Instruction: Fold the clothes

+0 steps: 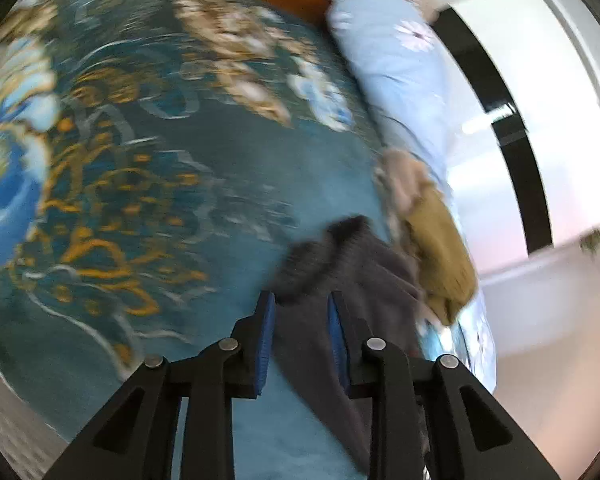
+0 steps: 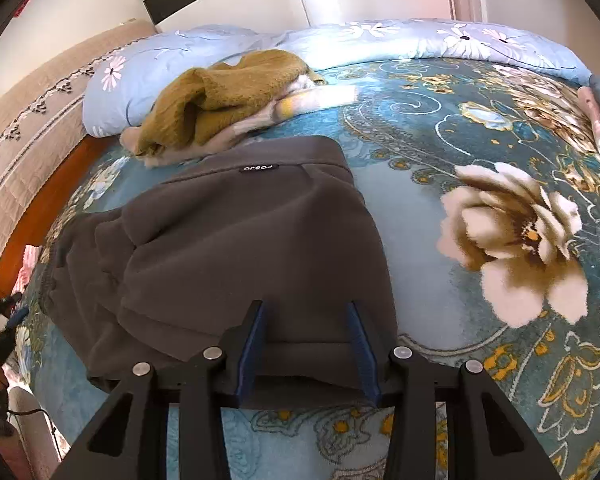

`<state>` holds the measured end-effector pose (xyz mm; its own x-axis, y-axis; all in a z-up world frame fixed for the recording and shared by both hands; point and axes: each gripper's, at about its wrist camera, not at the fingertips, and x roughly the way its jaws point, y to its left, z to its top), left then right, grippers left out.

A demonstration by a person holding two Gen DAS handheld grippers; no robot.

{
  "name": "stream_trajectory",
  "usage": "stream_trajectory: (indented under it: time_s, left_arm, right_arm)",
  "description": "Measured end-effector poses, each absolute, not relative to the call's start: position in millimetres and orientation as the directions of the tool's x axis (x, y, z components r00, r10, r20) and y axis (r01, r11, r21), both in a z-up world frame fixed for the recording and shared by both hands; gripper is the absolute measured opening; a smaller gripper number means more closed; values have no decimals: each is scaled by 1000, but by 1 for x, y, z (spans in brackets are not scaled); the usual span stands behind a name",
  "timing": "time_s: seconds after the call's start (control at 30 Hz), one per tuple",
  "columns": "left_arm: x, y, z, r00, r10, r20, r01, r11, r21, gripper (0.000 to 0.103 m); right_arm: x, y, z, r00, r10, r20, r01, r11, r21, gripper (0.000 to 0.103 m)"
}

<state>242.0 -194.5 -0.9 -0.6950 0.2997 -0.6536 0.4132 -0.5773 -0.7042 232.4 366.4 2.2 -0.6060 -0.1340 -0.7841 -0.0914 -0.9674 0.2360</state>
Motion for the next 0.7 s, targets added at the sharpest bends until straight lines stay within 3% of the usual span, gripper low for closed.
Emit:
stream_trajectory:
  time_s: [0.13,0.3,0.63,0.7]
  left_arm:
    - [238,-202,-28,-682,364,-634,429,-503,-750,39]
    - [229,-187,-33,-699,455,-552,330,-480,-813,64]
    - [201,-171,-50,-657,488,-574,391,-430,-814,66]
    - [198,-166,-47,-653,466,-598,393,-466,-792,59]
  right_arm:
    - [238,371,11,-627,-123,-770,-111,-963,244,47]
    - [248,379,21,-655,-120,-746,-135,-953,272,51]
    - [250,374,14,-645,-151,-749,-107,-953,284,53]
    - [252,374,13,-648,-154,-746,-105,-952,288,54]
